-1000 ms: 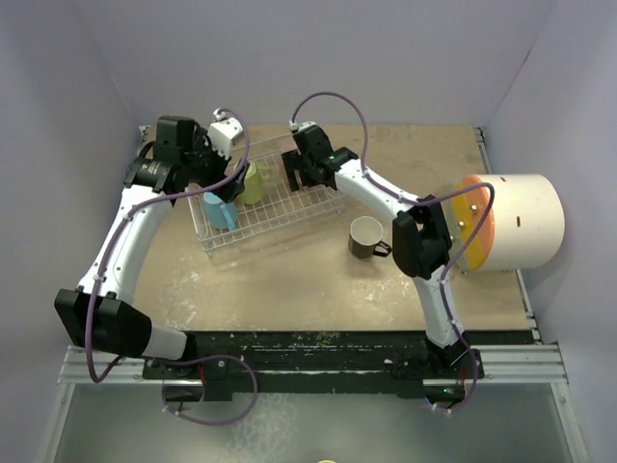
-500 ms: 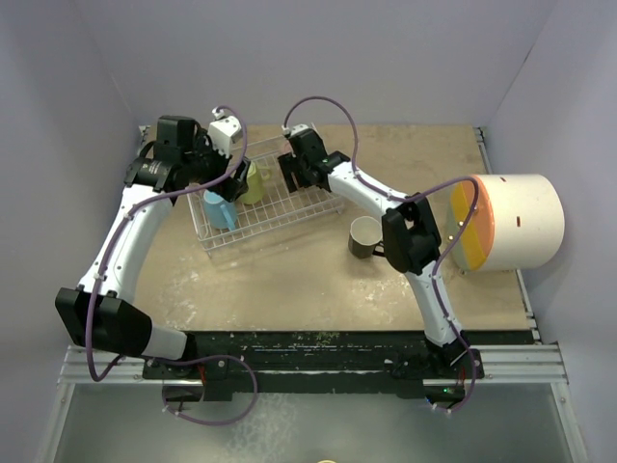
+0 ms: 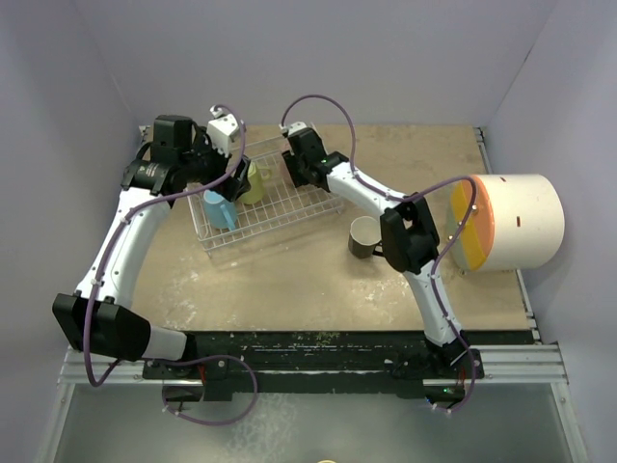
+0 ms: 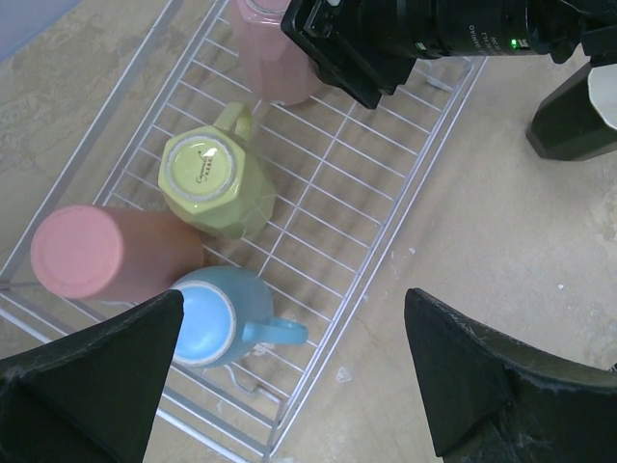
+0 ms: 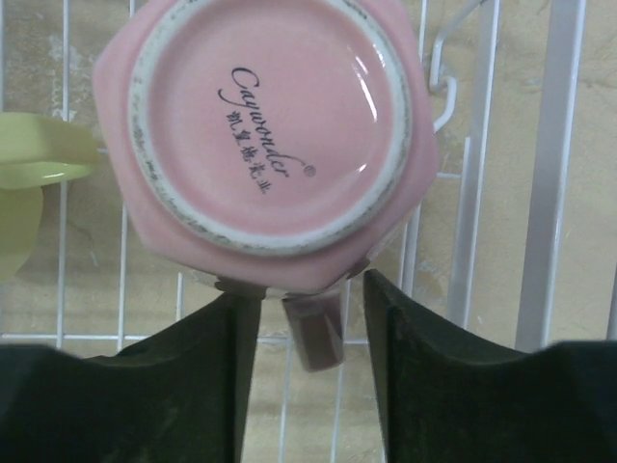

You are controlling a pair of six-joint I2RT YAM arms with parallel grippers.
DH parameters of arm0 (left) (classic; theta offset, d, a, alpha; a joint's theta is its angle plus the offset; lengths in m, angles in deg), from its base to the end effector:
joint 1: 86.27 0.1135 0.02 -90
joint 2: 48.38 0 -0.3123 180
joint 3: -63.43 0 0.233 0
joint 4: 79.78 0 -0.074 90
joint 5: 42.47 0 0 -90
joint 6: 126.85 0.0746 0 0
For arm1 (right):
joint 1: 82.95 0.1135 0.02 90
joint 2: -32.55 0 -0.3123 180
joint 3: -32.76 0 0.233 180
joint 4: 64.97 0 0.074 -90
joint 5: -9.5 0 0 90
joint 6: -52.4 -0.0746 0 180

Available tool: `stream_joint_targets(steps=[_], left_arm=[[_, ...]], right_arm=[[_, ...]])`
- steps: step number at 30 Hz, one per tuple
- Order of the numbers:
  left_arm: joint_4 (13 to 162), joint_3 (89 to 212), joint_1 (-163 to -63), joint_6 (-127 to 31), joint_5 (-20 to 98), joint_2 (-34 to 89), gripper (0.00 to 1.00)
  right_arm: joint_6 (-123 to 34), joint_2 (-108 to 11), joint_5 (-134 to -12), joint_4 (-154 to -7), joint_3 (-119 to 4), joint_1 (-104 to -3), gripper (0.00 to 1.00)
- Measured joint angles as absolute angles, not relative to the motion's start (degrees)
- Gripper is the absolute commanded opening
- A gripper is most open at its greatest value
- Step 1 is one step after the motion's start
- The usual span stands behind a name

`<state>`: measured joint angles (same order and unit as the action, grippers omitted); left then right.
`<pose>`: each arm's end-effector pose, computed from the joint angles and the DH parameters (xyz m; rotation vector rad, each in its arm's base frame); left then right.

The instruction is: Unload the cups from the dish rack

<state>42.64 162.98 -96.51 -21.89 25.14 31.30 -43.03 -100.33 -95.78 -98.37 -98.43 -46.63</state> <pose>0.2865 -0.0806 0.4125 0.6848 2.0890 -0.3885 0.4829 0.3306 0.2516 -0.4294 2.1184 0.1289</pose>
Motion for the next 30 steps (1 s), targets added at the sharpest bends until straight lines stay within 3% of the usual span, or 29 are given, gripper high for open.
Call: stream_joint_targets(steps=[5, 7, 20, 30], left_arm=[[42.9, 162.7, -96.5, -22.4, 24.9, 31.3, 0.99], [43.1, 162.3, -96.5, -22.4, 24.9, 31.1, 0.99], [45.3, 154.0, -96.5, -17.1, 21.4, 25.0, 0.99], [52.1, 146.2, -96.5, -9.2, 15.5, 14.0, 0.99]], right_arm=[[-43.1, -100.3, -95.5, -96.0, -96.9, -46.2, 0.19], [-43.4, -100.2, -95.5, -94.5, -95.4, -46.0, 0.00], [-43.8, -93.2, -95.4, -98.0, -92.2, -44.4, 0.00], [-55.8, -70.2, -85.9, -100.5, -85.4, -44.4, 0.00]])
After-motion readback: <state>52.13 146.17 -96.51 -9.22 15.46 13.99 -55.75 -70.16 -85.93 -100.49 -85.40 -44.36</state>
